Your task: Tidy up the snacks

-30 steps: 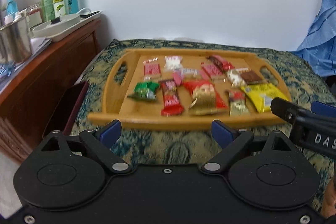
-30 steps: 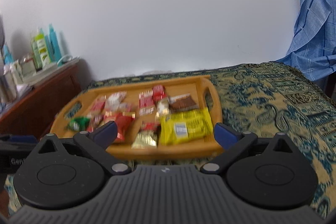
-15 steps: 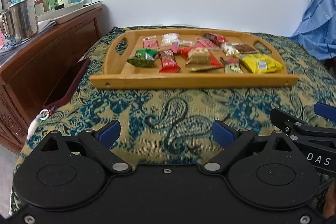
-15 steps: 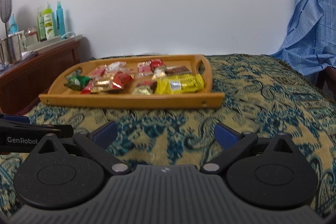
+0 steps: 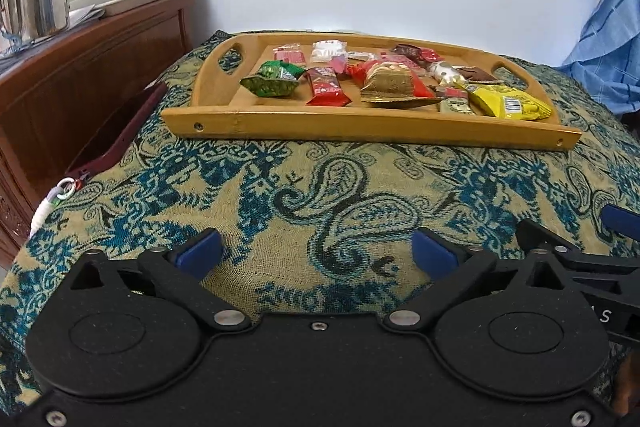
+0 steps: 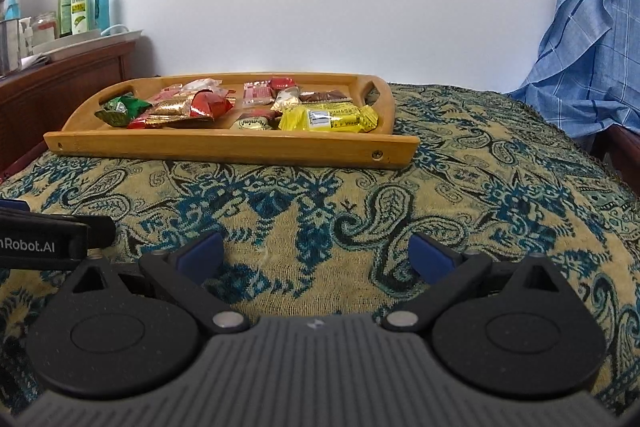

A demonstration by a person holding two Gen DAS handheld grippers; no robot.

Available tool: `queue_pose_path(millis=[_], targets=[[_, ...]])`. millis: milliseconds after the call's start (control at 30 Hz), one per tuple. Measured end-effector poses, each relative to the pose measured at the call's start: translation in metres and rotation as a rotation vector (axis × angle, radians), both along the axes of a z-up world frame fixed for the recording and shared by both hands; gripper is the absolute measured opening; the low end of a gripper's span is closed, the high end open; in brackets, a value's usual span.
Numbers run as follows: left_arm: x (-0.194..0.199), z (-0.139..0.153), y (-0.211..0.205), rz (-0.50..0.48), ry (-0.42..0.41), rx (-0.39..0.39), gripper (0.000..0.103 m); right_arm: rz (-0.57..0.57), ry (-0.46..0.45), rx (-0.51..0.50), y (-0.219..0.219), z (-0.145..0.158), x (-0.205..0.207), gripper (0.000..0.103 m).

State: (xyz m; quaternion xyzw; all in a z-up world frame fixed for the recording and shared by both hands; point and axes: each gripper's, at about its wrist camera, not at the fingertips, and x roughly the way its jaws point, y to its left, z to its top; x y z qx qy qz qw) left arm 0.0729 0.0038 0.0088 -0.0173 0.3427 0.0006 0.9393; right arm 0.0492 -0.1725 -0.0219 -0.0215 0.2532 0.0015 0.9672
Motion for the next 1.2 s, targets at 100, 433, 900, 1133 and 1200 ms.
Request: queue_pose_path(millis=[100,433,900,1133,1200], targets=[[0.0001,-0.0019,0.0017,-0.008,-0.01,-0.006,0.103,0.003,0.008,-0.006,0.0011,-0.0008,0.0018,0.103],[-0.0011,-0.0055,0.0042,-0.026,-0.034,-0.015,0.103,0.007,0.009,-0.014,0.0023,-0.0019,0.0029,0.103],[-0.002,-0.0058,0.0038,-0.025,-0.037,-0.013,0.103,0.008,0.009,-0.015,0.0024,-0.0017,0.003,0.103],[-0.0024,-0.0058,0.0039,-0.025,-0.037,-0.013,0.103,0.008,0.009,-0.015,0.0025,-0.0017,0.0029,0.103],[-0.0023,-0.0059,0.0039,-0.025,-0.037,-0.013,0.103,0.008,0.009,-0.015,0.0026,-0.0018,0.0029,0.103]])
